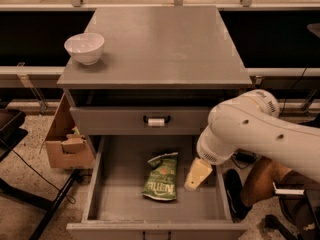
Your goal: Pick green jalapeno chip bag from middle drawer and place on counter
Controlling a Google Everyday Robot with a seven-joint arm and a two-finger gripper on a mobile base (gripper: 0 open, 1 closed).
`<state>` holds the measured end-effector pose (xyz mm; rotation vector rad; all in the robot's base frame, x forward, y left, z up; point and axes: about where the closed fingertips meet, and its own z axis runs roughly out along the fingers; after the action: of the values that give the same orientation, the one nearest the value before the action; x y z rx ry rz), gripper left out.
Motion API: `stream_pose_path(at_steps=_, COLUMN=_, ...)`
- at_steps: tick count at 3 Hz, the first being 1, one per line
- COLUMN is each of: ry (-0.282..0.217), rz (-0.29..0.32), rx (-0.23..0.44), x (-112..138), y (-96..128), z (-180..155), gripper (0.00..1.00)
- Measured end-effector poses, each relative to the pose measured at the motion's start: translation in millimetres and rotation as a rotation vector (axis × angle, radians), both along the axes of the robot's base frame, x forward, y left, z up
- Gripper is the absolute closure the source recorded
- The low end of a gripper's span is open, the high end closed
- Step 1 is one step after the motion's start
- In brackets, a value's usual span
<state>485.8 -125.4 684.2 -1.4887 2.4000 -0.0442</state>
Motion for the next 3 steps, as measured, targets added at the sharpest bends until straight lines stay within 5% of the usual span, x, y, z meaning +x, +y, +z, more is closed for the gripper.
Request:
stream_pose_path(at_steps=1, ry=0.026, rz=0.020, rx=0.003, x=-2, y=14, z=-16, gripper=0.00)
stream_pose_path(at_steps=3, ry=0.047, rz=0.039, rx=0.067, x=31, y=54, z=-116, gripper=0.00)
